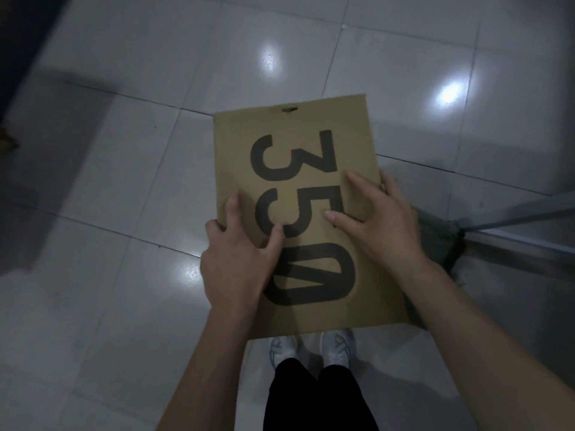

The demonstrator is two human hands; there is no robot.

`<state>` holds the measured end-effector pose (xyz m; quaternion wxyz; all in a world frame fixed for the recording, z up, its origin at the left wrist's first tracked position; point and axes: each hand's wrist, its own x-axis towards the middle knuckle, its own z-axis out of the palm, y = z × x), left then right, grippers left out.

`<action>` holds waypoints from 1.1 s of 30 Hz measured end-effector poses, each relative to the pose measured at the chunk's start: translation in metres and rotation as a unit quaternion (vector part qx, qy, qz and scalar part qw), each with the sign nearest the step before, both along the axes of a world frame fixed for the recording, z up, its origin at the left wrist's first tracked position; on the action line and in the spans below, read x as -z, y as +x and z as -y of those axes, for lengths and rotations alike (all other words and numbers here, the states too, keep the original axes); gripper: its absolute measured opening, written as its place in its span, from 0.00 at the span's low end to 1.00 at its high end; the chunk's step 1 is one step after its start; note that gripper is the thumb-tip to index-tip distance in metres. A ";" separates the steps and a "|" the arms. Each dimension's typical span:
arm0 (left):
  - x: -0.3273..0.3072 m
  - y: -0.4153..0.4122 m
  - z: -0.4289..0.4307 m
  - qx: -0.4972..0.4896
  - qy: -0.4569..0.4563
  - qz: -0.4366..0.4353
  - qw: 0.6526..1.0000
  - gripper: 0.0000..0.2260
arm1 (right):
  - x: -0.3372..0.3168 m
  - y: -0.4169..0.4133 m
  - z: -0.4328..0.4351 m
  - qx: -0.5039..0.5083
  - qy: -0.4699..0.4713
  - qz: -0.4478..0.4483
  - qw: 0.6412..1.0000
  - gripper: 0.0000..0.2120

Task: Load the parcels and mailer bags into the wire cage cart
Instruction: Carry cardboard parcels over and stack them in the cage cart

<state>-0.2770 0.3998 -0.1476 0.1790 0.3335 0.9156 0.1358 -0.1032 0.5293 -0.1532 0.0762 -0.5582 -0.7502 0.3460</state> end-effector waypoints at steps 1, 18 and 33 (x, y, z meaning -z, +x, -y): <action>0.000 -0.001 0.004 -0.014 -0.001 -0.002 1.000 0.37 | -0.001 -0.005 -0.002 -0.017 0.000 0.002 1.000 0.38; -0.184 -0.025 -0.017 0.074 0.031 0.050 0.996 0.39 | -0.194 -0.001 -0.011 -0.032 -0.005 -0.004 0.999 0.35; -0.480 0.007 0.035 0.098 0.148 -0.016 0.984 0.43 | -0.495 0.034 0.040 -0.018 0.134 -0.090 0.987 0.34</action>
